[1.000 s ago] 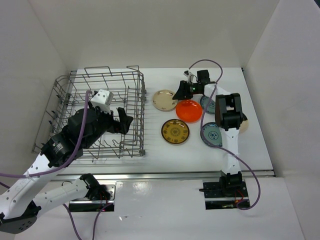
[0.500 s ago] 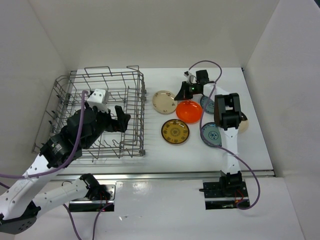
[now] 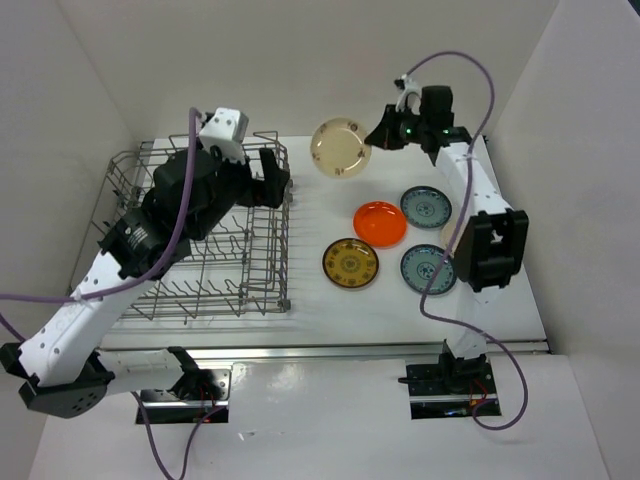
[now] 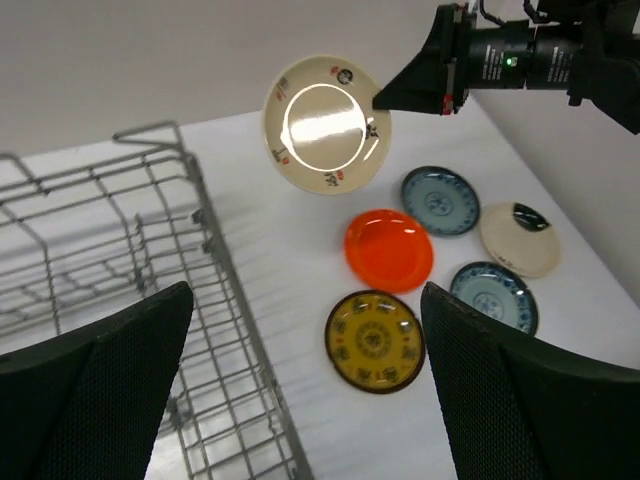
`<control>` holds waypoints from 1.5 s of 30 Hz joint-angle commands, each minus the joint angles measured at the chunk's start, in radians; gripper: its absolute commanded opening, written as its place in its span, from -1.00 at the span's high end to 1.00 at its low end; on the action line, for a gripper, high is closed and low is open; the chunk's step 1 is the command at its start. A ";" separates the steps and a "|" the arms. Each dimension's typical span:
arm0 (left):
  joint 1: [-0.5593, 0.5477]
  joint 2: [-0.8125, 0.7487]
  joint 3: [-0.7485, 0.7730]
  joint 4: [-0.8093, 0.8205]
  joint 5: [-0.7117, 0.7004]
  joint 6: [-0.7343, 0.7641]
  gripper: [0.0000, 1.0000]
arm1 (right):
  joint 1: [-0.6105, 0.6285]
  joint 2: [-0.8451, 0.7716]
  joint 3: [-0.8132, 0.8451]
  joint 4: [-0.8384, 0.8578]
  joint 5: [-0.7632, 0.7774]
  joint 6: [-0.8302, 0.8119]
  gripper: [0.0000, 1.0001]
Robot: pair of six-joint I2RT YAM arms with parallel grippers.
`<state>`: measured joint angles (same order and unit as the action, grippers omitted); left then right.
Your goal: Load the plates into the dish rack
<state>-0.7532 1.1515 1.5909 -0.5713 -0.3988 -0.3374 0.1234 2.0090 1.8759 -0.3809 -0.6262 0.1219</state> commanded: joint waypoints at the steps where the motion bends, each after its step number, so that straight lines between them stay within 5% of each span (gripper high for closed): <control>1: 0.011 0.068 0.107 0.068 0.130 0.109 -1.00 | -0.007 -0.168 0.011 0.013 0.000 0.002 1.00; 6: 0.046 0.242 0.257 0.068 0.346 0.176 -1.00 | -0.007 -0.367 -0.072 0.037 -0.030 -0.007 1.00; 11: 0.057 0.343 0.362 0.068 0.402 0.221 -1.00 | -0.007 -0.484 -0.107 0.034 -0.030 -0.016 1.00; 20: 0.190 0.343 0.316 0.186 0.488 0.221 -1.00 | -0.007 -0.584 -0.164 0.031 -0.092 -0.025 1.00; 32: 0.331 0.362 0.218 0.275 1.047 0.253 -1.00 | -0.007 -0.636 -0.184 0.079 -0.270 -0.007 1.00; 39: 0.400 0.412 0.208 0.323 1.247 0.153 -0.26 | 0.002 -0.645 -0.213 0.088 -0.270 -0.007 1.00; 45: 0.410 0.445 0.227 0.300 1.290 0.143 -0.20 | 0.012 -0.645 -0.222 0.106 -0.279 -0.007 1.00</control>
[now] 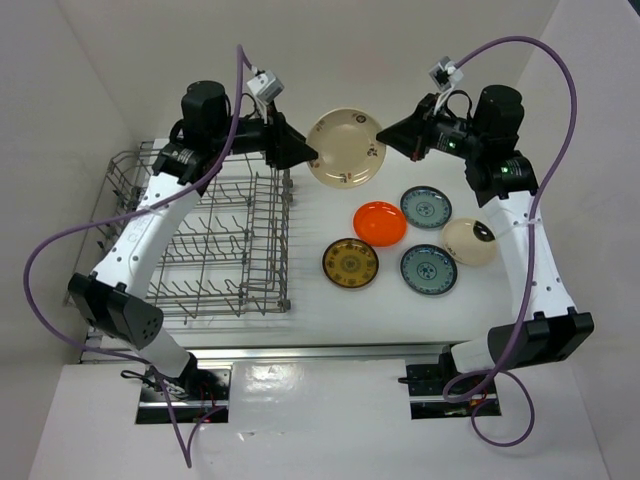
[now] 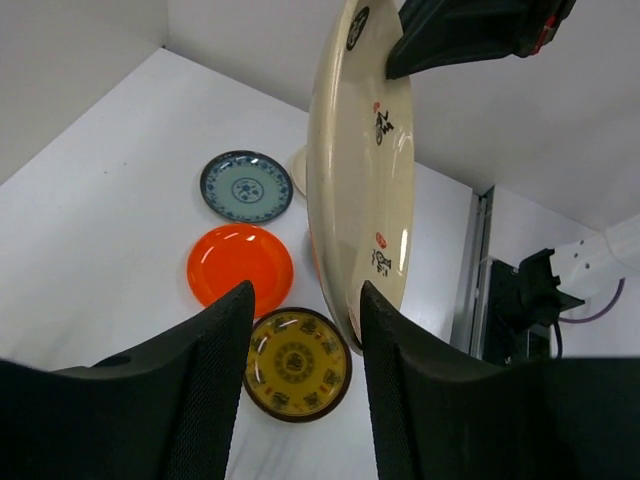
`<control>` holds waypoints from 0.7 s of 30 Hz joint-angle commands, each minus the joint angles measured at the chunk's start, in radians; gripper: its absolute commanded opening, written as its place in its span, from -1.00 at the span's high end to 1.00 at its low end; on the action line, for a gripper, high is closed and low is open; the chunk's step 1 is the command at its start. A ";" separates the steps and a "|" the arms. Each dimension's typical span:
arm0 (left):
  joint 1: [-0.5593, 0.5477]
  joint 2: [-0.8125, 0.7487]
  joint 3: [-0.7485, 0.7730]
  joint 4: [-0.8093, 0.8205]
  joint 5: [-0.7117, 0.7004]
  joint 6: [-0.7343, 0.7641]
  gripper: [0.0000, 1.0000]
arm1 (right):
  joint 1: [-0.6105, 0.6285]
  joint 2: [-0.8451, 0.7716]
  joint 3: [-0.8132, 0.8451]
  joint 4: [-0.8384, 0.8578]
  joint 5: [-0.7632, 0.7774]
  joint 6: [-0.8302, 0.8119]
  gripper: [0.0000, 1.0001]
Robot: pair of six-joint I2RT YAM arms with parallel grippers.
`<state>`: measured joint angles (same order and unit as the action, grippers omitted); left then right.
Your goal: Load the plates into the dish rack
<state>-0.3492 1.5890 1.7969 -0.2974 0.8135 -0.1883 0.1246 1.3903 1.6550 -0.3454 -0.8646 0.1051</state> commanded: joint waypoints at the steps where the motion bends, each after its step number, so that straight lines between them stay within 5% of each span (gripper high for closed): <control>1: 0.006 0.008 0.030 0.026 0.078 -0.007 -0.04 | 0.020 -0.027 -0.001 0.071 -0.040 0.010 1.00; 8: 0.006 0.026 0.030 0.027 0.093 -0.026 0.92 | 0.038 0.004 -0.001 0.091 -0.040 0.010 1.00; 13: 0.015 0.026 0.030 0.037 0.093 -0.057 1.00 | 0.038 0.026 -0.001 0.080 -0.013 0.010 0.86; 14: 0.015 0.026 0.030 0.037 0.069 -0.057 1.00 | 0.038 0.026 -0.001 0.080 0.010 0.010 0.31; 17: 0.064 0.026 0.030 0.047 -0.049 -0.106 1.00 | 0.038 0.016 -0.032 0.068 0.139 0.019 -0.90; 21: 0.186 0.006 0.030 0.095 0.004 -0.181 1.00 | 0.038 -0.004 -0.050 0.031 0.292 0.010 -1.00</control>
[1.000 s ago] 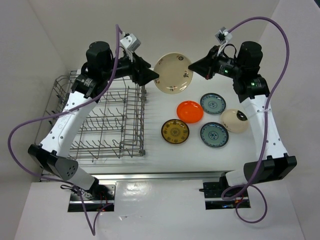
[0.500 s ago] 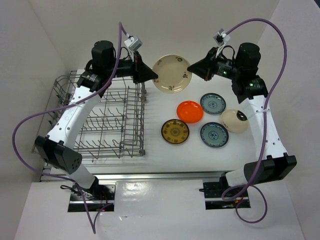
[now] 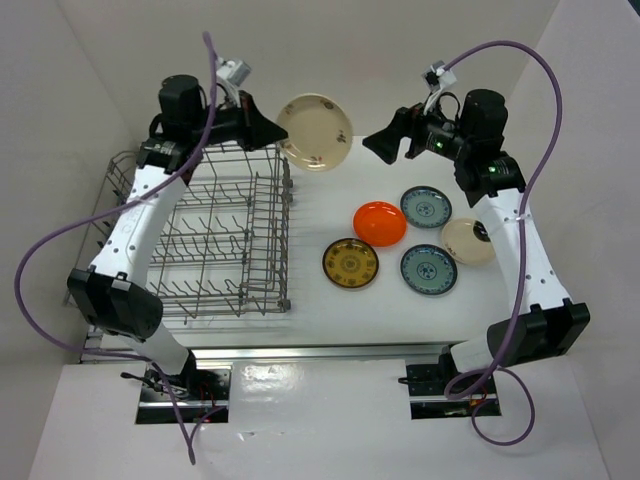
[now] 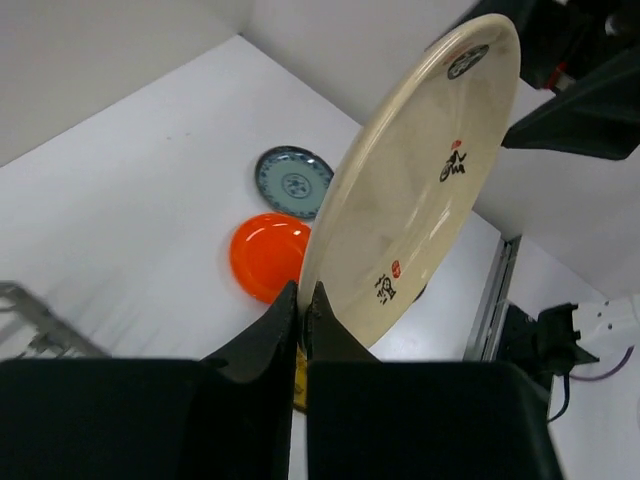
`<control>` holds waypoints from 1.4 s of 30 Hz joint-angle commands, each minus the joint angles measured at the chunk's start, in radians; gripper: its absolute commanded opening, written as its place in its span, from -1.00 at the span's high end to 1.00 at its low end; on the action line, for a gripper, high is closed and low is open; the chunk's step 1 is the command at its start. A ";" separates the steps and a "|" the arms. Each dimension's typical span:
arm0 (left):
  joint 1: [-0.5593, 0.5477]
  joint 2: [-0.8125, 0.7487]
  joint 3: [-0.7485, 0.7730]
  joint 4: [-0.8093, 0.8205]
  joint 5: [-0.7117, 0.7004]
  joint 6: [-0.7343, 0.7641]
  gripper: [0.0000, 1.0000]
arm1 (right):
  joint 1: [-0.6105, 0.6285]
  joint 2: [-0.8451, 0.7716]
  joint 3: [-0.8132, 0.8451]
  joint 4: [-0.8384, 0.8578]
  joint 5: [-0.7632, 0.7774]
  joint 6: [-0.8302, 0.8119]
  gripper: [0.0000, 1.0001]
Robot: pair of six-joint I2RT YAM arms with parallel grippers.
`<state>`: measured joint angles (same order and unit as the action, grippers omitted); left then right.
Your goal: Load the plates into the dish rack
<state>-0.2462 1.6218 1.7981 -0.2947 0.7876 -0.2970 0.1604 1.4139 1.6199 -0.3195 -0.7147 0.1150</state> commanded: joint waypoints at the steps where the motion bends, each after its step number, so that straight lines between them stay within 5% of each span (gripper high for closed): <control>1: 0.105 -0.027 0.029 0.092 0.039 -0.083 1.00 | 0.002 -0.041 -0.015 0.005 0.171 0.000 -1.00; 7: 0.321 -0.071 0.053 0.034 -0.023 -0.113 1.00 | 0.002 -0.101 -0.101 0.005 0.244 -0.009 -1.00; 12: 0.458 -0.129 -0.014 -0.135 -0.449 -0.016 1.00 | 0.002 -0.113 -0.204 0.005 0.366 0.002 -1.00; 18: 0.481 -0.276 -0.235 -0.086 -0.842 0.143 1.00 | 0.002 -0.078 -0.250 0.005 0.376 0.002 -1.00; 31: 0.688 -0.367 -0.427 -0.031 -0.884 0.283 1.00 | 0.002 0.014 -0.316 0.129 0.340 0.034 -1.00; 42: 0.722 -0.356 -0.594 0.095 -1.002 0.348 1.00 | 0.002 0.115 -0.264 0.165 0.294 0.034 -1.00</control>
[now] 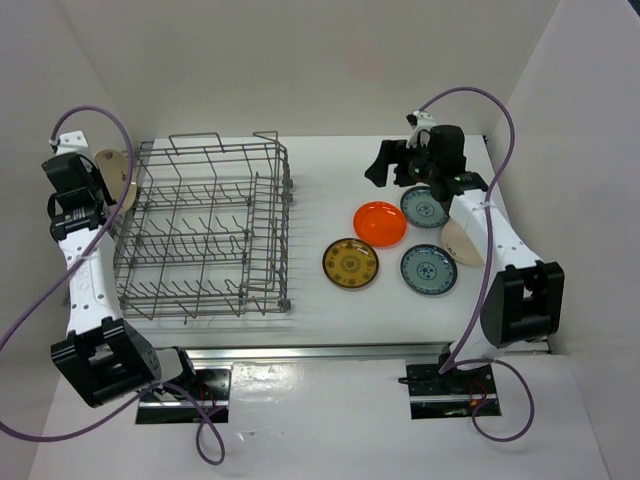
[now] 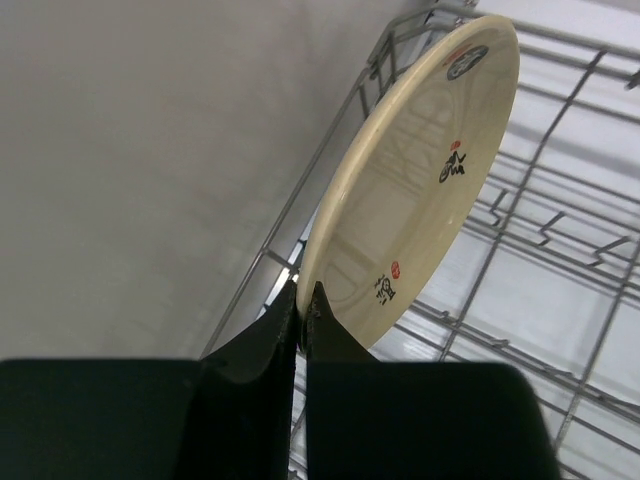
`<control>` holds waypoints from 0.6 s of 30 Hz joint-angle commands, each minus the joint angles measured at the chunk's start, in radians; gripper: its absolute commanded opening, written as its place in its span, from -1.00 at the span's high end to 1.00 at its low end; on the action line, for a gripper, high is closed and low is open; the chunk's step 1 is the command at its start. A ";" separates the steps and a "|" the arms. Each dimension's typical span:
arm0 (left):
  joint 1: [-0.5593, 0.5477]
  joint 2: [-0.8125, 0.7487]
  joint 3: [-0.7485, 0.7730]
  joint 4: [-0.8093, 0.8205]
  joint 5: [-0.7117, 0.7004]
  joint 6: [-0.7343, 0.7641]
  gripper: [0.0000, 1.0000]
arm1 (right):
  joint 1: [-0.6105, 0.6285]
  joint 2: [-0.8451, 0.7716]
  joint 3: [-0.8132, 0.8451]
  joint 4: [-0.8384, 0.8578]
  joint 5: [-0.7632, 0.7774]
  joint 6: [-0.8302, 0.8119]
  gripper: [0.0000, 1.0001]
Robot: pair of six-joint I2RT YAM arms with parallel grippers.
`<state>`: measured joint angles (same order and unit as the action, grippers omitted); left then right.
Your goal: Load the plates into the dish rack
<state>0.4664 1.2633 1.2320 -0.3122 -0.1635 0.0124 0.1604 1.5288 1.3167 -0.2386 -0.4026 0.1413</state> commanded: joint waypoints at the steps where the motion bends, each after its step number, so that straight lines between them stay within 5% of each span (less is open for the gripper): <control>1: 0.009 0.013 -0.038 0.125 -0.062 0.038 1.00 | 0.002 0.001 0.039 0.084 -0.018 0.007 -1.00; 18: 0.018 0.249 0.018 0.160 -0.119 0.121 1.00 | 0.002 0.085 0.082 0.101 0.001 0.017 -1.00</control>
<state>0.4770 1.5017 1.2045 -0.2329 -0.2512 0.0891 0.1604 1.5898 1.3506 -0.2020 -0.4053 0.1448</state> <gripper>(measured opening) 0.036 0.999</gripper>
